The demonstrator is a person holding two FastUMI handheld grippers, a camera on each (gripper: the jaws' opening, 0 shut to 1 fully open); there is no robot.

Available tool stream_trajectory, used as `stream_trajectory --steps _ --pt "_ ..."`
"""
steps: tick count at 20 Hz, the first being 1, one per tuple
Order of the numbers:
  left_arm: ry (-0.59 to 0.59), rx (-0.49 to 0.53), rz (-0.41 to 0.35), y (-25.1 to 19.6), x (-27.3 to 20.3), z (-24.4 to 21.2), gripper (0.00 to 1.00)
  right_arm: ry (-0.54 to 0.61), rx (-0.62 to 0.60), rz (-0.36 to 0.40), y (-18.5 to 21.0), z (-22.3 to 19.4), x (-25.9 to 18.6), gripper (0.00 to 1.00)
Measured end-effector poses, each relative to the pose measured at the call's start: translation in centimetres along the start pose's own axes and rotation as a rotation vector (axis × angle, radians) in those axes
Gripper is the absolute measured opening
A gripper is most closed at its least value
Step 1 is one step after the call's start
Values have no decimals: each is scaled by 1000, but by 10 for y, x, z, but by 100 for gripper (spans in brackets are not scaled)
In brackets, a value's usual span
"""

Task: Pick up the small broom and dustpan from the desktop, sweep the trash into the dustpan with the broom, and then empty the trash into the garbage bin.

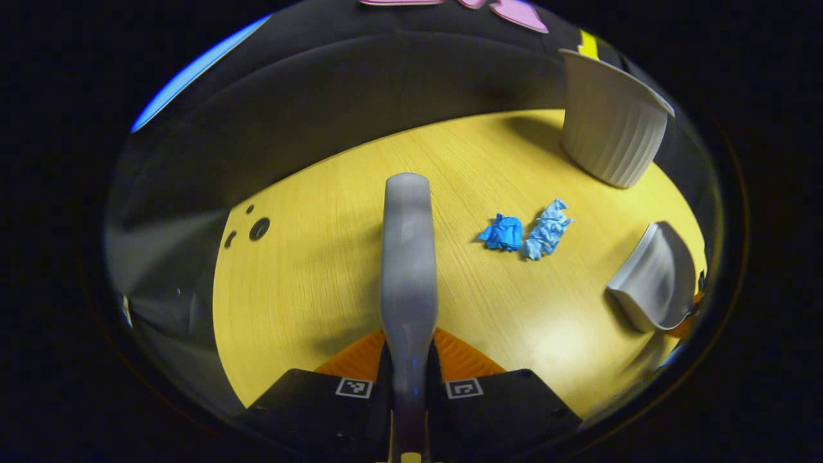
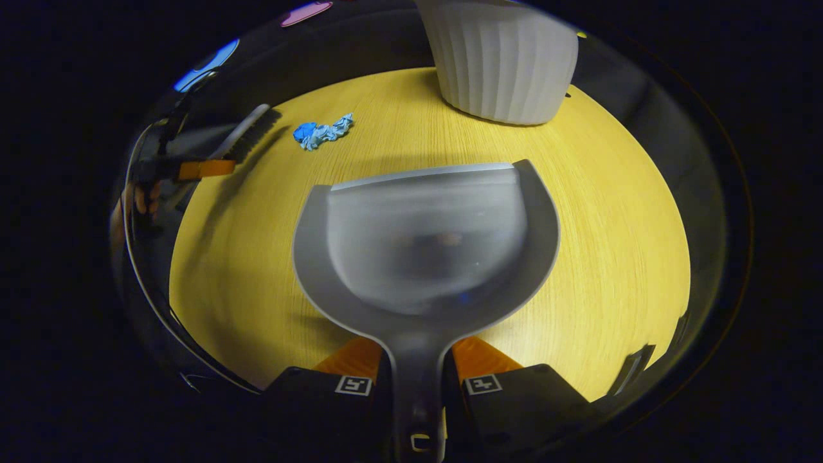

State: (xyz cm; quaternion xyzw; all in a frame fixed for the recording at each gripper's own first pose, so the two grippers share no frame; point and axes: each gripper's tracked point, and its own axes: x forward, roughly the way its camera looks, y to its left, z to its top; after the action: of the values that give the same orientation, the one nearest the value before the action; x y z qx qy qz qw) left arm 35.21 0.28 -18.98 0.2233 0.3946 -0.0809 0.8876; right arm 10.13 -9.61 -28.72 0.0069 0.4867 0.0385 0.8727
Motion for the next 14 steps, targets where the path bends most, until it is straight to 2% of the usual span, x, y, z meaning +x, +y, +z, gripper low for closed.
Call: stream_trajectory --steps 1,3,4,5,6,7,8,10,11,14 --pt "14 24 -18 -4 12 6 24 -7 -32 0 -3 3 -3 37" --pt "34 94 -19 -4 29 17 30 -17 -91 0 -7 8 -6 37" --pt "50 134 -17 -5 37 21 27 -21 -120 -1 -10 11 -4 37" --pt "46 168 -14 -7 43 26 30 -24 -140 3 -12 14 -4 37" --pt "37 198 -14 -9 48 33 27 -20 -152 9 -12 15 -2 37" --pt "33 234 -18 -13 52 38 30 -13 -157 18 -13 15 0 37" --pt "29 271 -26 -17 54 44 27 -3 -158 28 -13 15 3 37" --pt "15 342 -76 -30 55 53 27 16 -175 52 -13 14 6 37" --pt "18 376 -106 -38 55 54 30 16 -186 62 -13 15 7 37" --pt "35 438 -179 -60 50 55 27 9 -219 73 -15 19 10 37"
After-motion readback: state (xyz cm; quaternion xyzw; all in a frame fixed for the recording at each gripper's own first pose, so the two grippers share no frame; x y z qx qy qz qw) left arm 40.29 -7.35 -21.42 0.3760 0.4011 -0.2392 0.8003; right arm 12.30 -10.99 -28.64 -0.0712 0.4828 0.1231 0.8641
